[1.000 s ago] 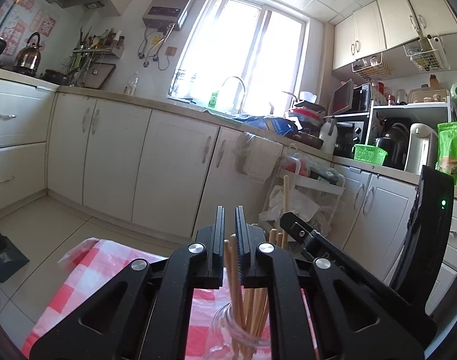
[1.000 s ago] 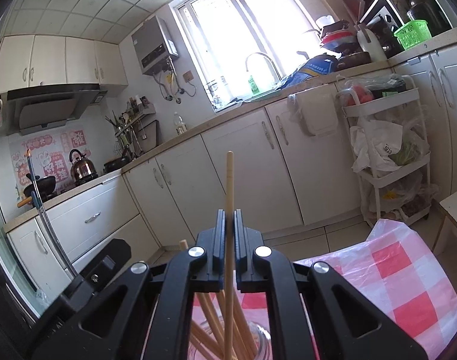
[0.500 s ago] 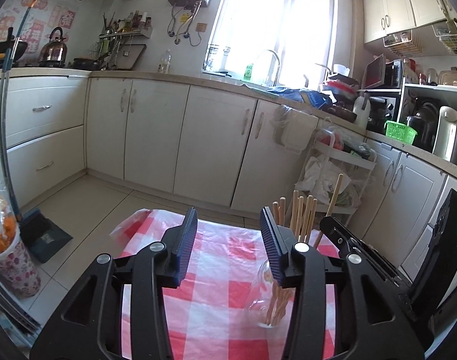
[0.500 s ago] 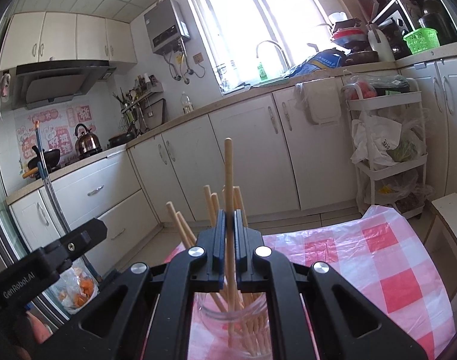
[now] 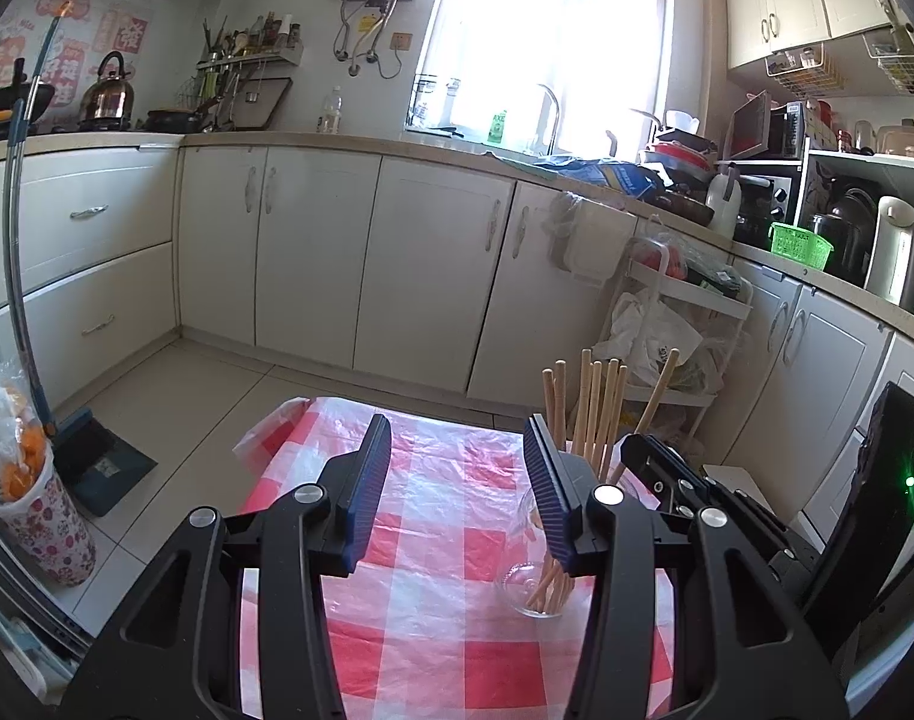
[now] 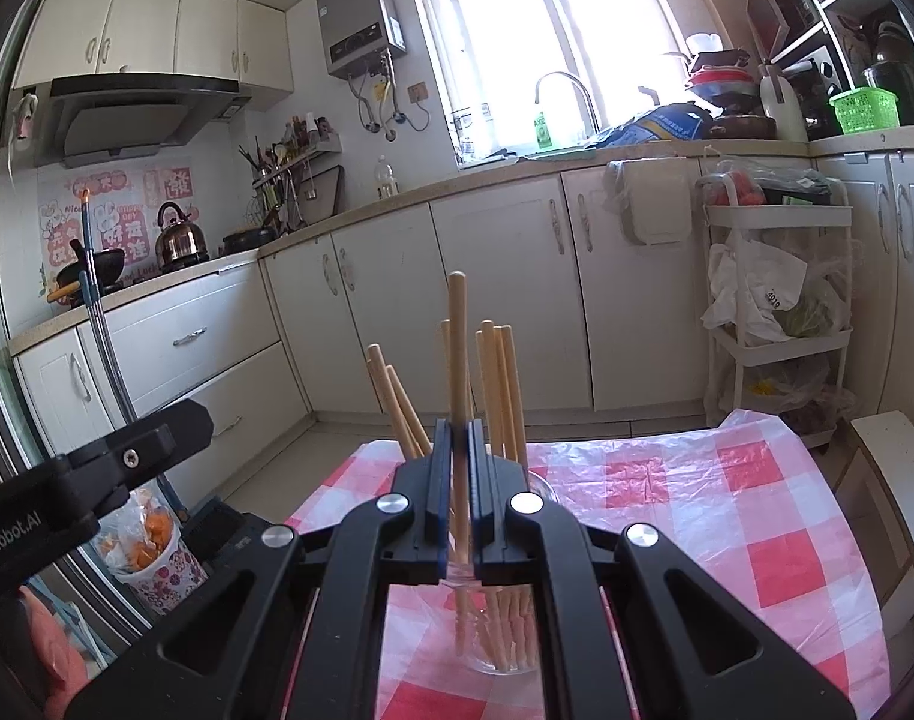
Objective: Organize utensils
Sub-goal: 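Lower the right tool's chopstick into the jar and open the right tool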
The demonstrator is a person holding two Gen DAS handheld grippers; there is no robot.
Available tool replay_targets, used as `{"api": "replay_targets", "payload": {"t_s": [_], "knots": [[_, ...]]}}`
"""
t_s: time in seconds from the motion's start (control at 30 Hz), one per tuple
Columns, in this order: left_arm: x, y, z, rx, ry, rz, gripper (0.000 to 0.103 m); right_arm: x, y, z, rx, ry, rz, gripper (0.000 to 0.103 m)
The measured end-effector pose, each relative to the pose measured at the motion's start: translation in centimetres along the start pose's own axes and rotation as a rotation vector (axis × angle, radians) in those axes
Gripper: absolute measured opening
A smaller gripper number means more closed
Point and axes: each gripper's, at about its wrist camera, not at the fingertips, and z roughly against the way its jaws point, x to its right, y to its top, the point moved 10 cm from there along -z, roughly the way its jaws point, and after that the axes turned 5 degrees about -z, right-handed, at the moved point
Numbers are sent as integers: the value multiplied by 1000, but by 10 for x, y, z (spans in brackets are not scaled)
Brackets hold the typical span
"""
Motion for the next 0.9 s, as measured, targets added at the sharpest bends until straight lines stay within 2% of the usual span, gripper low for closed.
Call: {"api": "replay_targets", "payload": {"t_s": [0.33,0.9], "knots": [[2,-8,-7,-29,5,7,44,-1,-2,2,-16,-48,102,6],[15,-19,-16,-56,-3,-13,46,10,-7,-7,-75,-43,72,6]]}}
